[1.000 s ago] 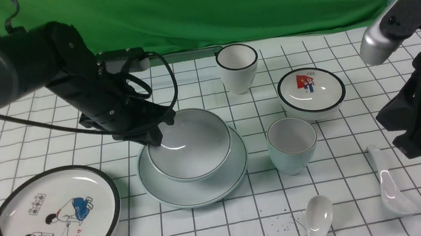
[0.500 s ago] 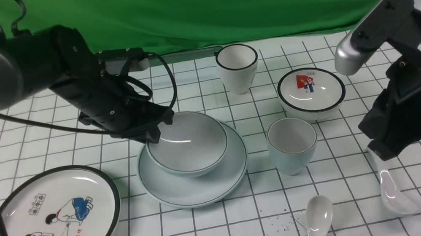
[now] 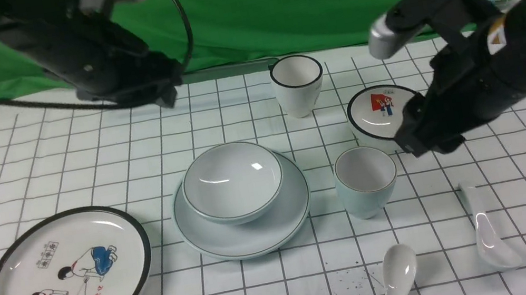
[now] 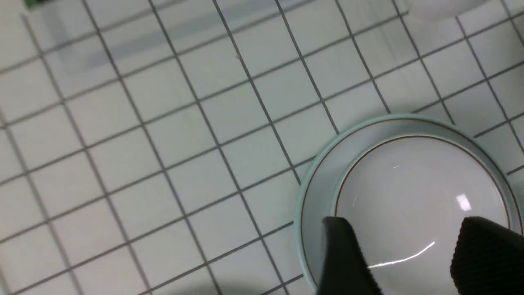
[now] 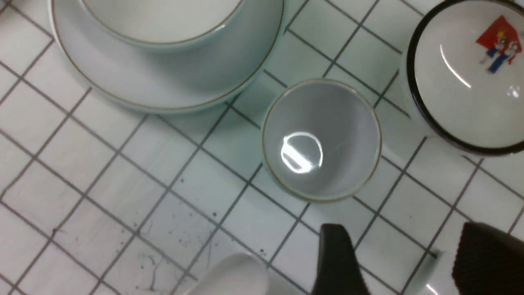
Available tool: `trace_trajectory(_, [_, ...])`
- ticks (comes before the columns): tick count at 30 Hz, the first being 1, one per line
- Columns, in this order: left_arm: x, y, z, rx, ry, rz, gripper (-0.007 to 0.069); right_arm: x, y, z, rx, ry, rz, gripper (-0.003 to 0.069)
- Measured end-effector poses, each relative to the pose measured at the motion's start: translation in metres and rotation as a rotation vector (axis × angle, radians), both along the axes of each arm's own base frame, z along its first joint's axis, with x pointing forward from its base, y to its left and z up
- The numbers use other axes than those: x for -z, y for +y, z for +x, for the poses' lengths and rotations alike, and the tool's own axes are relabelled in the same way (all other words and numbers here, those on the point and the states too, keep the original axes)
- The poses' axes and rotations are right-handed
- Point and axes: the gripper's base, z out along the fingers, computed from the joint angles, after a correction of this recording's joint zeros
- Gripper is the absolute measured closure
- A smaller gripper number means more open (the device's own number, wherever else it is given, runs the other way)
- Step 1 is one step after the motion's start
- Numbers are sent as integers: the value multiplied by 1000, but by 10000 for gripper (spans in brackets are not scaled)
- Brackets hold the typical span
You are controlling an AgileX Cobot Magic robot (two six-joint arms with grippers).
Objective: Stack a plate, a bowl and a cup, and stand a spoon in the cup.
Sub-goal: Use the right arm to grab a blue teacup, then use the right arm to put the blue teacup into the blue rice bowl in the middle
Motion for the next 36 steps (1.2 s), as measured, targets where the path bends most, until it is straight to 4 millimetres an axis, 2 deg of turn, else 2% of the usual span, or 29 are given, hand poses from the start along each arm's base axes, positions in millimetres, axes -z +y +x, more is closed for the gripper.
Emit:
trace_trajectory(4, [-33, 13, -36, -22, -59, 42, 515, 16, 13, 26, 4, 37, -16, 238])
trace_trajectory(6, [-37, 18, -57, -27, -62, 49, 606, 28, 19, 37, 6, 66, -36, 238])
trace_trajectory(8, [-33, 23, -78, -27, -47, 53, 646, 45, 23, 50, 13, 108, -86, 242])
trace_trajectory(10, [-30, 26, -92, -27, -39, 54, 657, 54, 24, 55, 23, 130, -109, 245])
trace_trajectory(11, [-23, 30, -111, -29, -29, 55, 664, 63, 25, 61, 32, 147, -143, 246])
trace_trajectory(12, [-24, 32, -121, -30, -41, 52, 665, 68, 25, 63, 34, 155, -152, 246])
trace_trajectory(13, [-14, 34, -131, -30, -26, 54, 665, 74, 26, 66, 34, 164, -164, 246])
trace_trajectory(14, [-15, 35, -134, -31, -35, 52, 665, 76, 27, 67, 34, 168, -166, 247])
trace_trajectory(17, [1, 40, -159, -51, -46, 35, 665, 92, 28, 71, 49, 204, -179, 260])
trace_trajectory(20, [7, 43, -169, -59, -61, 26, 664, 99, 29, 72, 50, 219, -186, 311])
trace_trajectory(21, [10, 44, -174, -62, -70, 22, 662, 102, 30, 73, 52, 226, -188, 393])
trace_trajectory(22, [10, 44, -177, -63, -74, 19, 662, 101, 30, 73, 52, 224, -188, 445])
trace_trajectory(23, [12, 45, -180, -64, -73, 18, 662, 100, 30, 74, 53, 219, -186, 529])
trace_trajectory(25, [13, 45, -183, -64, -73, 17, 662, 94, 31, 75, 52, 217, -183, 575])
trace_trajectory(27, [12, 46, -186, -63, -73, 16, 662, 83, 31, 76, 39, 217, -192, 573])
trace_trajectory(31, [10, 47, -190, -62, -73, 14, 662, 36, 42, 74, -1, 163, -178, 572])
trace_trajectory(34, [8, 47, -193, -63, -84, 11, 662, 0, 69, 68, -61, 92, -129, 572])
trace_trajectory(36, [7, 47, -194, -63, -89, 9, 662, -8, 91, 65, -108, 61, -106, 572])
